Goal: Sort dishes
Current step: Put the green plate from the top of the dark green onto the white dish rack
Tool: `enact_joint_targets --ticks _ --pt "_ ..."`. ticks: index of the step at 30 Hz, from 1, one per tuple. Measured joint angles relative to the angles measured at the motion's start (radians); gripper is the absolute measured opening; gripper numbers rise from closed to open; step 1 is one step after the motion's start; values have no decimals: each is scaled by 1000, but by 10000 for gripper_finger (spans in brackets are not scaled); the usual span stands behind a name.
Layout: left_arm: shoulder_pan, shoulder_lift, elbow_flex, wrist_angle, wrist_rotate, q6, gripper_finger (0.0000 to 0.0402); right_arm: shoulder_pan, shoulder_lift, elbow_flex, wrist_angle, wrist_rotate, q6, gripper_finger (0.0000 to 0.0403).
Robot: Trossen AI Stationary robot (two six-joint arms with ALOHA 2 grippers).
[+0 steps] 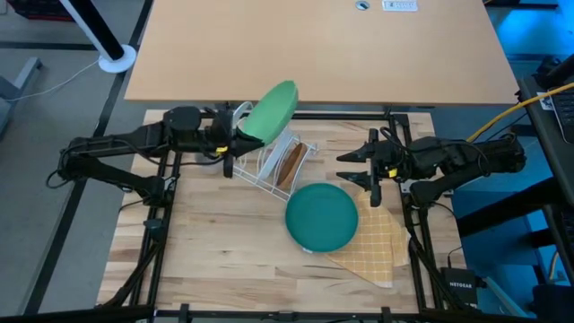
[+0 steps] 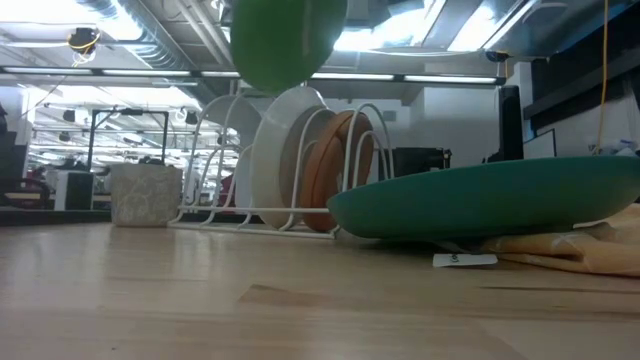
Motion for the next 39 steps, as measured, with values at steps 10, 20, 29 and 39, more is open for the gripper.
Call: enact_joint_targets --ticks 10,20,29,39 --pt "-46 9 -22 21 33 -89 0 0 0 0 0 0 0 195" --pt "-63 9 -22 70 11 -68 0 0 0 0 0 0 0 195" --pt "-64 9 -22 14 -41 -73 0 0 0 0 0 0 0 195" --pt "-64 39 -22 21 -71 -89 0 0 0 0 0 0 0 195"
